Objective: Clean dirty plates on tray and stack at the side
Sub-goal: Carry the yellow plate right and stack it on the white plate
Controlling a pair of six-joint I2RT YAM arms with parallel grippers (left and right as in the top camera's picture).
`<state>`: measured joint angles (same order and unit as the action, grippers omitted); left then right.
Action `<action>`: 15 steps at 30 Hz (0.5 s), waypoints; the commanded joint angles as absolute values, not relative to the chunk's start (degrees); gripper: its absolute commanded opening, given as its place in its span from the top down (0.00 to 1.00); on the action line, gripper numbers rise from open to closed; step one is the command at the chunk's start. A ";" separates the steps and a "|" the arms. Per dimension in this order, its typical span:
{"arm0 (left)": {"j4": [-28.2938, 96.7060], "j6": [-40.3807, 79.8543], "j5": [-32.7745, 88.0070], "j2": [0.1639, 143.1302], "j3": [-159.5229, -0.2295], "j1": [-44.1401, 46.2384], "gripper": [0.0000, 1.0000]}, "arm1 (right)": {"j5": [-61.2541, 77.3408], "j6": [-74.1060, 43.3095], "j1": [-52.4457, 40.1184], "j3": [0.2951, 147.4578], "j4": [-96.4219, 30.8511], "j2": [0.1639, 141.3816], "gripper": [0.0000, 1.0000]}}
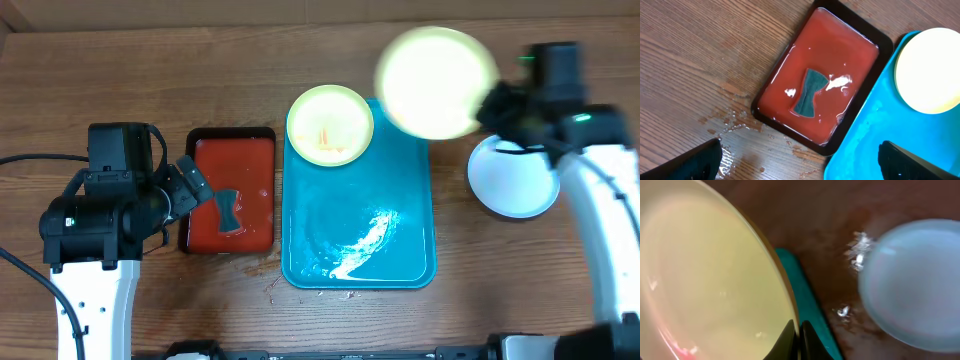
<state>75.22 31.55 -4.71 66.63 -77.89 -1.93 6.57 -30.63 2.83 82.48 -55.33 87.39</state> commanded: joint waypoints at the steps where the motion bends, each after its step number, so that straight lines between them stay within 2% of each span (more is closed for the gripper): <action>1: 75.16 31.70 -4.43 66.00 -78.91 -2.22 0.00 | 12.16 -31.73 12.23 80.73 -57.43 89.95 0.96; 6: 75.16 31.70 -4.45 66.00 -78.91 -2.22 0.00 | 12.12 -31.70 22.04 74.85 -58.08 94.56 0.96; 15: 75.16 31.70 -4.45 66.00 -78.91 -2.24 0.00 | 9.85 -31.77 27.09 69.23 -55.27 98.21 0.96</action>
<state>75.22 31.55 -4.71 66.63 -77.91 -1.93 10.41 -31.51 26.17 68.90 -55.40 99.04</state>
